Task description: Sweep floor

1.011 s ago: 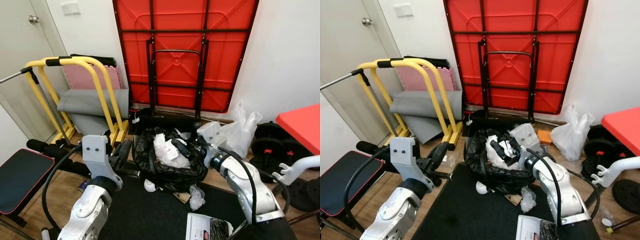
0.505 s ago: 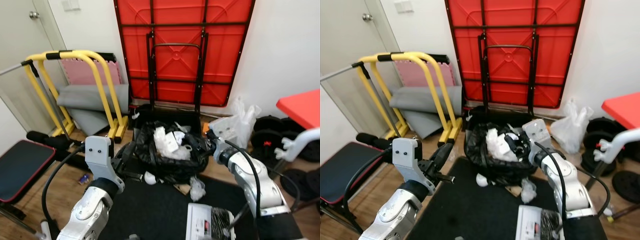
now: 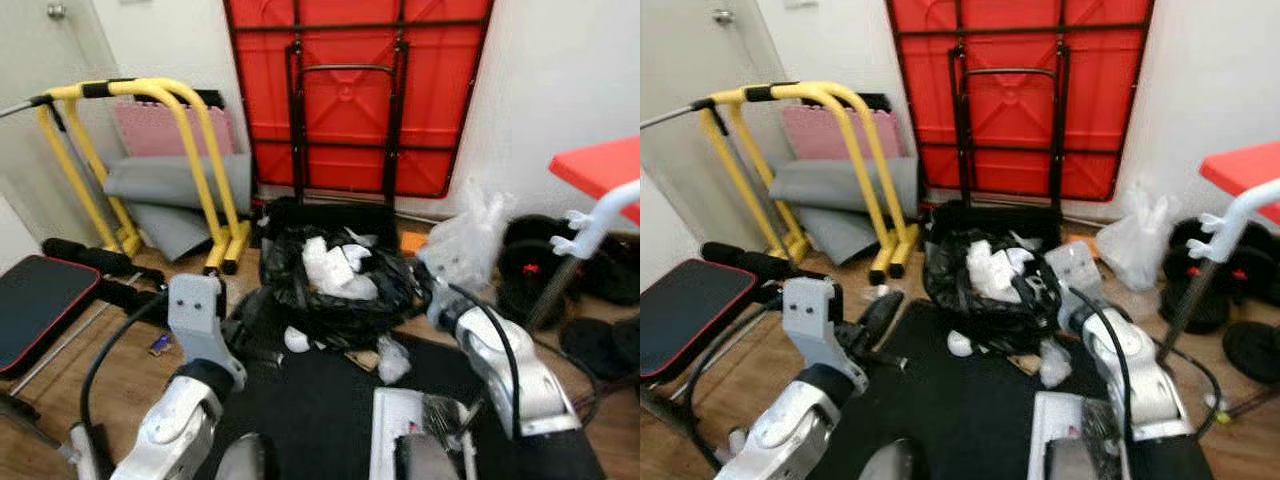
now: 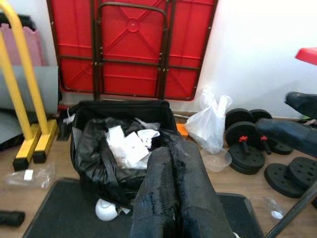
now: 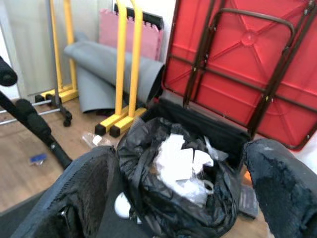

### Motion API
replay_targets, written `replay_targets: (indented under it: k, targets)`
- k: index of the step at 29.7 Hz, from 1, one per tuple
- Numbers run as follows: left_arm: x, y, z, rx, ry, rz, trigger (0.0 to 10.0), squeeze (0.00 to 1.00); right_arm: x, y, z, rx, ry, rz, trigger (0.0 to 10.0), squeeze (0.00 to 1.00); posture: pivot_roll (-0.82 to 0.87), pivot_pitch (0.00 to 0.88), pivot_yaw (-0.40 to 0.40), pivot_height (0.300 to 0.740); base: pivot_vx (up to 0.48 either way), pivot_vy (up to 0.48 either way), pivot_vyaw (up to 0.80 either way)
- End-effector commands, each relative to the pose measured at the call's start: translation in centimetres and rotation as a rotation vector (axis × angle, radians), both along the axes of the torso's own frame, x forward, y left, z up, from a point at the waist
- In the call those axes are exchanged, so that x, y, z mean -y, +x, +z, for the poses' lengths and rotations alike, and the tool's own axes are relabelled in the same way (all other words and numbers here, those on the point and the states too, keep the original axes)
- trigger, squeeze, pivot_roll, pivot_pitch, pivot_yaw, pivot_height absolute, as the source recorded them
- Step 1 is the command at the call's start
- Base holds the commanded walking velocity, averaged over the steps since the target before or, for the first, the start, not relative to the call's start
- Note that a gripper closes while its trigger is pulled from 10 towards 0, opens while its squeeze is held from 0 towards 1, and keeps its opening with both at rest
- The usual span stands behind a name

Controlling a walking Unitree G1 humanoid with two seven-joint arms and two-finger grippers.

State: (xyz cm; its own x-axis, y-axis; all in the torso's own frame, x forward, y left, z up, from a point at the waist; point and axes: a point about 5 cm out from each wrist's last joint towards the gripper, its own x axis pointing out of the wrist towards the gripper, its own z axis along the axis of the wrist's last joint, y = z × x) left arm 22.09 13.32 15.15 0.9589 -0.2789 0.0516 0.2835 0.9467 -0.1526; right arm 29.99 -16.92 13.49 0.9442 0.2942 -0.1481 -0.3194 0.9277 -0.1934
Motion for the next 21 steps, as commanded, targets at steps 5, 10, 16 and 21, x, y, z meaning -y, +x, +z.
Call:
replay_targets:
  k: [5,10,16,21]
  targets:
    - [0.4,-0.4,0.2,0.026,0.007,-0.128,10.0,0.00,0.2,-0.1,-0.1,-0.008,-0.020,-0.021,10.0,0.00,-0.12,0.000,0.025,0.570,0.000,0.000,0.00]
    - [0.4,-0.4,0.2,0.027,0.008,-0.127,10.0,0.00,0.4,-0.1,-0.1,-0.008,-0.024,-0.029,10.0,0.00,-0.12,0.000,0.025,0.560,0.000,0.000,0.00]
    - [0.4,-0.5,0.3,0.028,0.008,-0.126,10.0,0.00,0.5,-0.1,-0.1,-0.006,-0.030,-0.045,10.0,0.00,-0.12,0.000,0.025,0.545,0.000,0.000,0.00]
    - [0.4,-0.5,0.3,0.029,0.009,-0.126,10.0,0.00,1.6,0.0,0.1,0.006,-0.058,-0.108,10.0,0.00,-0.11,0.000,0.024,0.525,0.000,0.000,0.00]
